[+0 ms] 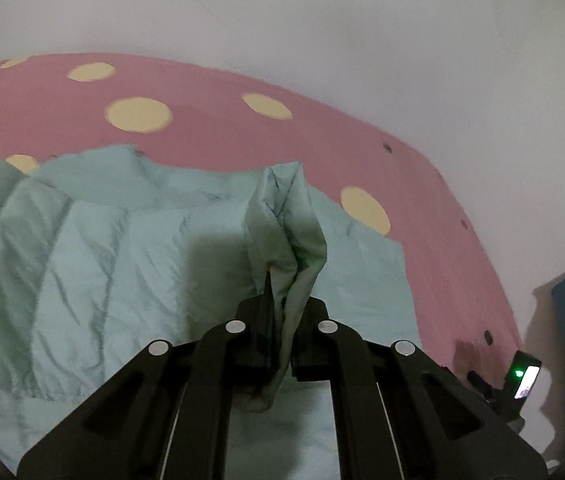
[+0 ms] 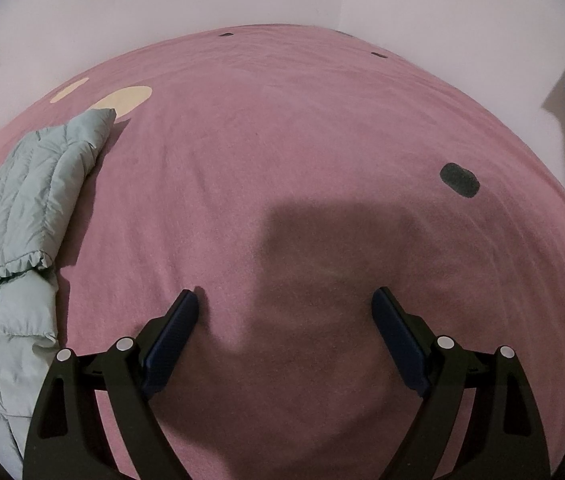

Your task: Fold large clothes

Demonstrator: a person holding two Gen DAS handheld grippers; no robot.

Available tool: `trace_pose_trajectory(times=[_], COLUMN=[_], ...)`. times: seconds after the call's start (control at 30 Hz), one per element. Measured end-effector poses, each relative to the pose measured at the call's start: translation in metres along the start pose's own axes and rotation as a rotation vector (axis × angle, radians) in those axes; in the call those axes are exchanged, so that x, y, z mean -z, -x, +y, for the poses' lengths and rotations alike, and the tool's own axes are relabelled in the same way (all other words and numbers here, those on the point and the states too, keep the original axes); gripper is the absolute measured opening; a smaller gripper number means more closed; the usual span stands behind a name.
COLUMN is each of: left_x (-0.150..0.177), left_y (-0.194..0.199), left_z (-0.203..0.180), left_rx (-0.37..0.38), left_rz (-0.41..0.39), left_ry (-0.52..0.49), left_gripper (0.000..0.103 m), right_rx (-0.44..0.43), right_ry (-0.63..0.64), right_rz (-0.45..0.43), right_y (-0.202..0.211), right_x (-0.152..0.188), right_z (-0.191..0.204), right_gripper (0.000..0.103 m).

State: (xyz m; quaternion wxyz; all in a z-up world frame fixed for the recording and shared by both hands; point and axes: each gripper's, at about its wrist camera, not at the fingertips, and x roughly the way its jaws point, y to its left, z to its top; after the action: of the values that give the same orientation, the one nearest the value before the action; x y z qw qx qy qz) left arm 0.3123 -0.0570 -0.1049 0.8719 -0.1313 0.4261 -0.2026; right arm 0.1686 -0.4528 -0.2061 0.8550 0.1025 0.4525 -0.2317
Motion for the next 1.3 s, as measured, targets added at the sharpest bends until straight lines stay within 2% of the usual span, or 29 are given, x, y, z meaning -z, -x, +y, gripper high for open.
trace_pose_trajectory(times=[0.17, 0.43, 0.5, 0.53, 0.57, 0.6, 0.67, 0.7, 0.83, 0.97, 1.07, 1.17, 1.3], left_x=[0.010, 0.019, 0.019, 0.020, 0.020, 0.021, 0.021, 0.021, 0.027, 0.036, 0.043, 0.045, 0.043], left_y=[-0.050, -0.093, -0.091, -0.085, -0.075, -0.068, -0.048, -0.034, 0.014, 0.053, 0.079, 0.089, 0.096], left_z=[-0.028, -0.066, -0.074, -0.076, -0.078, -0.079, -0.081, -0.077, -0.044, 0.017, 0.077, 0.117, 0.158], left_rx=[0.004, 0.000, 0.001, 0.007, 0.005, 0.005, 0.017, 0.016, -0.054, -0.213, -0.329, -0.389, -0.437], left_rz=[0.072, 0.130, 0.129, 0.119, 0.101, 0.091, 0.067, 0.047, -0.032, -0.084, -0.113, -0.116, -0.124], left_ry=[-0.024, -0.078, -0.112, -0.122, -0.129, -0.135, -0.155, -0.165, -0.176, -0.151, -0.086, -0.022, 0.046], left_gripper=[0.005, 0.007, 0.031, 0.039, 0.053, 0.059, 0.061, 0.066, 0.070, 0.070, 0.070, 0.070, 0.070], right_rx=[-0.002, -0.001, -0.002, -0.002, -0.002, -0.002, 0.000, 0.000, -0.004, -0.005, -0.081, -0.190, -0.339], right_ry=[-0.003, -0.002, -0.003, -0.003, -0.003, -0.003, -0.002, -0.002, -0.004, 0.006, -0.006, 0.035, 0.108], right_rz=[0.001, 0.000, -0.001, 0.000, -0.001, -0.002, -0.002, -0.002, -0.007, -0.015, -0.075, -0.111, -0.072], right_y=[0.000, 0.000, 0.000, 0.000, 0.000, 0.000, 0.001, 0.001, 0.002, 0.016, 0.049, 0.075, 0.077], right_x=[0.001, 0.001, 0.001, 0.001, 0.001, 0.001, 0.002, 0.002, 0.003, -0.002, -0.016, -0.028, -0.041], right_z=[0.000, 0.000, 0.000, 0.000, 0.000, 0.000, 0.000, 0.000, 0.000, 0.004, 0.018, 0.053, 0.117], right_gripper=[0.088, 0.088, 0.088, 0.088, 0.088, 0.088, 0.088, 0.088, 0.088, 0.087, 0.087, 0.087, 0.084])
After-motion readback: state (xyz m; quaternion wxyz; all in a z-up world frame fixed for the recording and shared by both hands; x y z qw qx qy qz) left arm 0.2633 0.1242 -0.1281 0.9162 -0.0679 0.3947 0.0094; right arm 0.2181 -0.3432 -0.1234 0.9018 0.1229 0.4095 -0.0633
